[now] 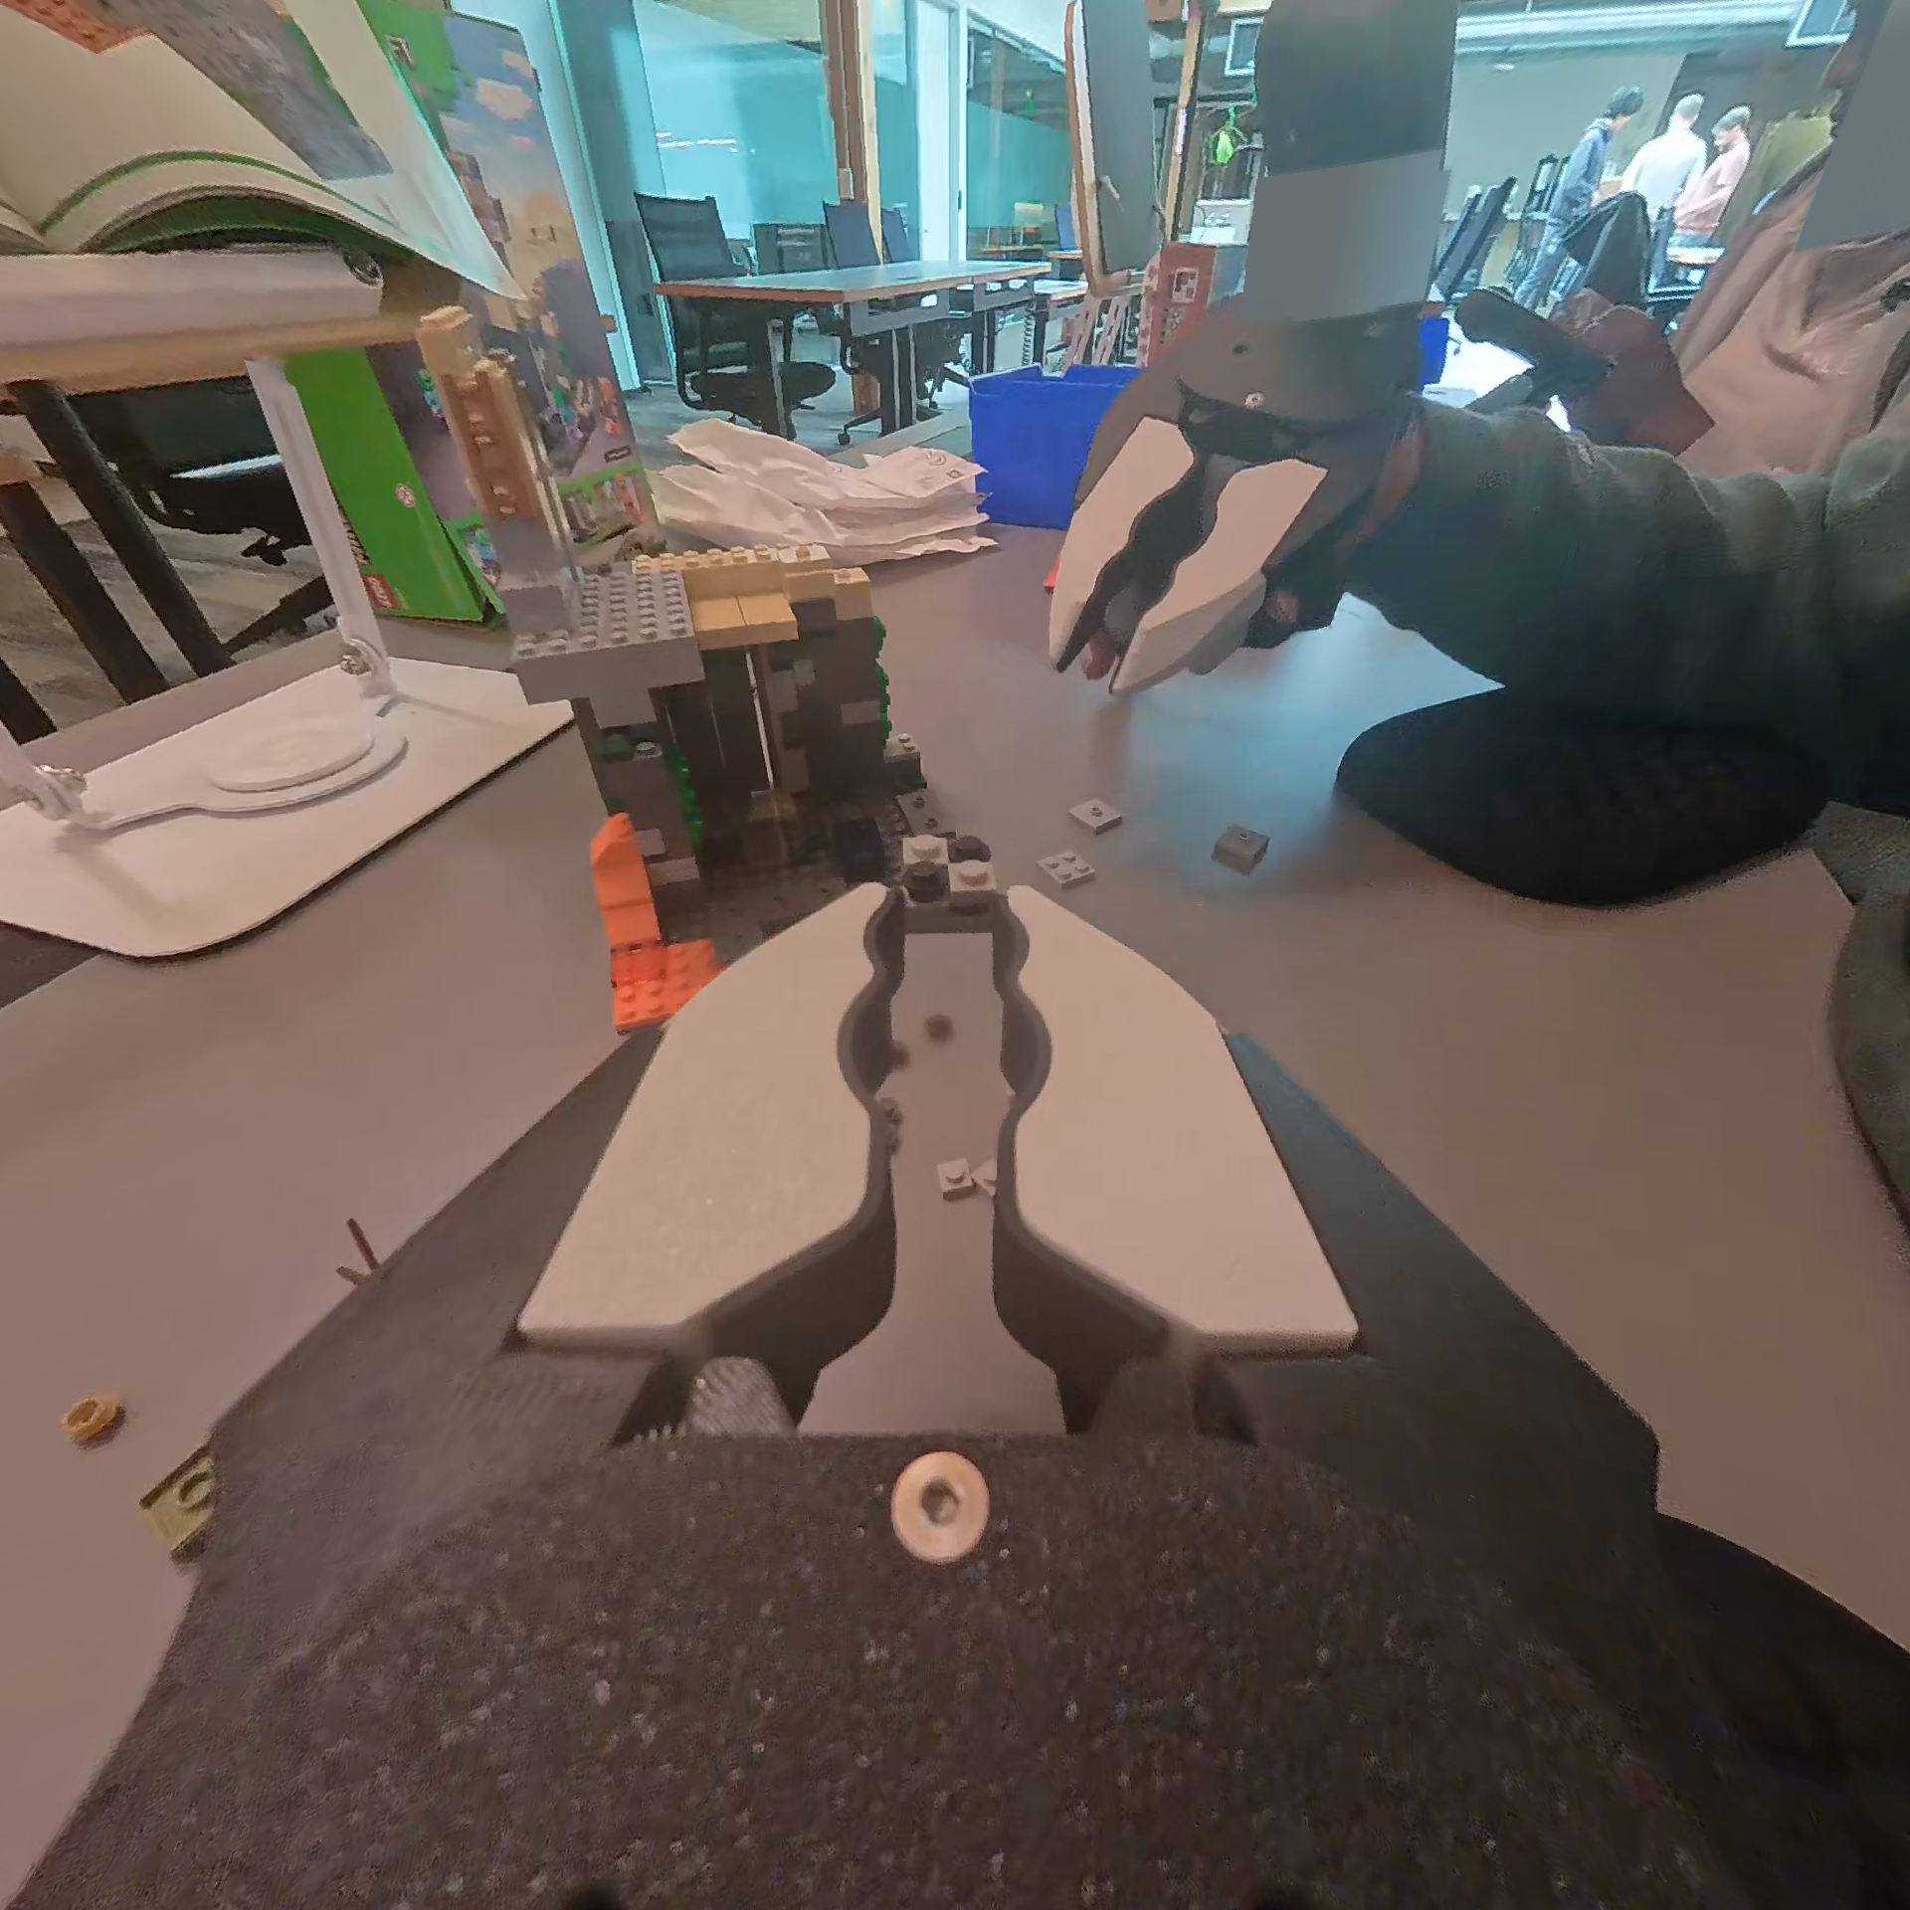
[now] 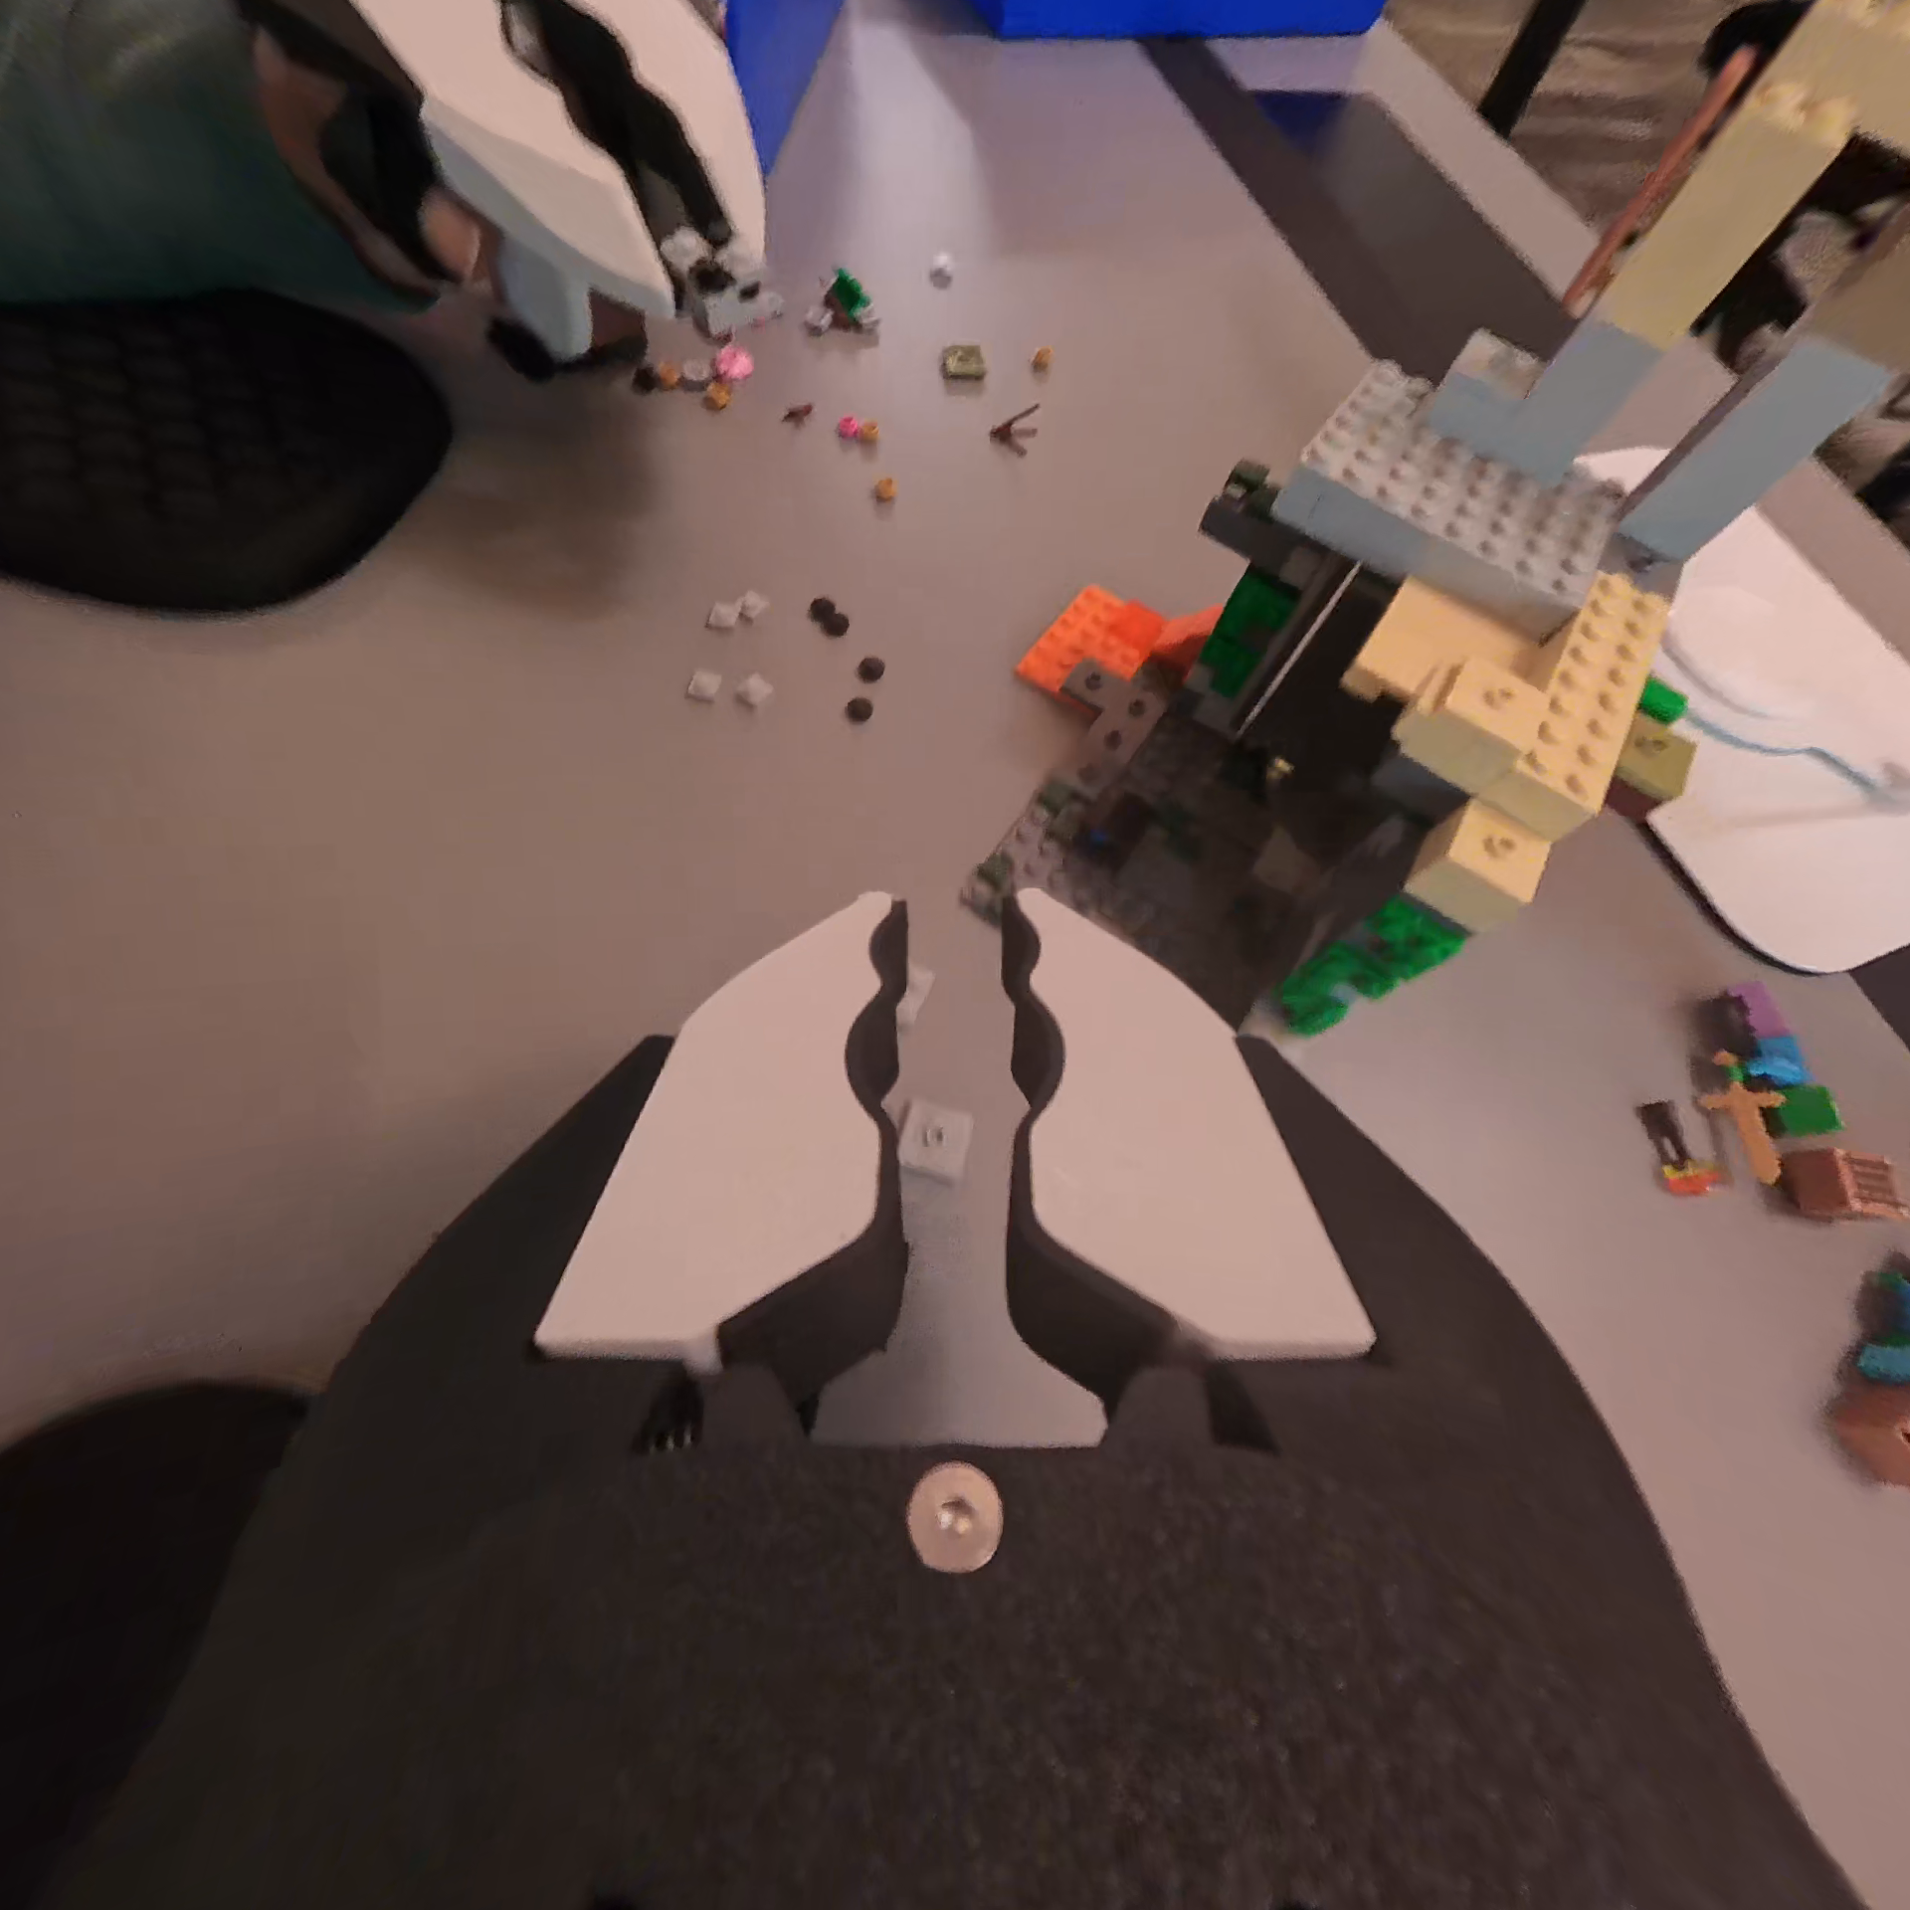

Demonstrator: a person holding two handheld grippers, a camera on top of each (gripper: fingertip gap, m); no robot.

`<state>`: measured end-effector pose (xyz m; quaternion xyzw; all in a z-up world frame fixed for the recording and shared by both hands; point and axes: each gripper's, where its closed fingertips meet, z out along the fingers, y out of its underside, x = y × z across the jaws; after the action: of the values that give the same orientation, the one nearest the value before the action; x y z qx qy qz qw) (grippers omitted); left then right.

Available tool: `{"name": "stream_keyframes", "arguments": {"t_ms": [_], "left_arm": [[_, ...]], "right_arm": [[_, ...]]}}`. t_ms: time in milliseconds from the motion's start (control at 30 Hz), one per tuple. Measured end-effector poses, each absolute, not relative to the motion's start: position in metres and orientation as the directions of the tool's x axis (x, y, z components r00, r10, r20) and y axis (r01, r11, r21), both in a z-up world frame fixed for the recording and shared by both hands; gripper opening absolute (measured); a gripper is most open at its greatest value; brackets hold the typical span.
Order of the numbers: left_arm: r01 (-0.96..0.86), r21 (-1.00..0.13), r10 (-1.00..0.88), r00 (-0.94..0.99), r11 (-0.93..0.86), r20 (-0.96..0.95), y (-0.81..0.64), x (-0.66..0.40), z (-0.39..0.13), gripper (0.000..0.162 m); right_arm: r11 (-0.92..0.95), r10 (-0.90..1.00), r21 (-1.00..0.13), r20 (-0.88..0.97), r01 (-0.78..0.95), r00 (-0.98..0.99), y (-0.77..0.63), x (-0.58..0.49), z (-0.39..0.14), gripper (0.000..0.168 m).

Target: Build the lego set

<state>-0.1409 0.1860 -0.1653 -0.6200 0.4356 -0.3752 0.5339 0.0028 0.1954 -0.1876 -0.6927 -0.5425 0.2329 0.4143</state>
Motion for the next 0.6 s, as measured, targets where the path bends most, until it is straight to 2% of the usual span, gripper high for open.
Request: {"name": "stream_keyframes", "arguments": {"t_ms": [200,300,600], "left_arm": [[-0.171,-0.985,-0.936,0.349,-0.031,-0.031,0.188,-0.14,-0.17,0.016],[-0.152,-0.988,-0.929,0.369,-0.031,-0.027,0.19,-0.144,-0.166,0.016],[-0.16,-0.987,-0.925,0.377,-0.011,-0.051,0.19,-0.142,-0.164,0.016]], "right_arm": [[-0.079,0.973,-0.712,0.096,0.698,0.209,0.178,0.025,-0.217,0.018],[-0.123,0.968,-0.655,0.087,0.745,0.236,0.181,0.031,-0.232,0.019],[-0.286,0.936,-0.593,-0.005,0.753,0.352,0.189,0.028,-0.253,0.024]]}}
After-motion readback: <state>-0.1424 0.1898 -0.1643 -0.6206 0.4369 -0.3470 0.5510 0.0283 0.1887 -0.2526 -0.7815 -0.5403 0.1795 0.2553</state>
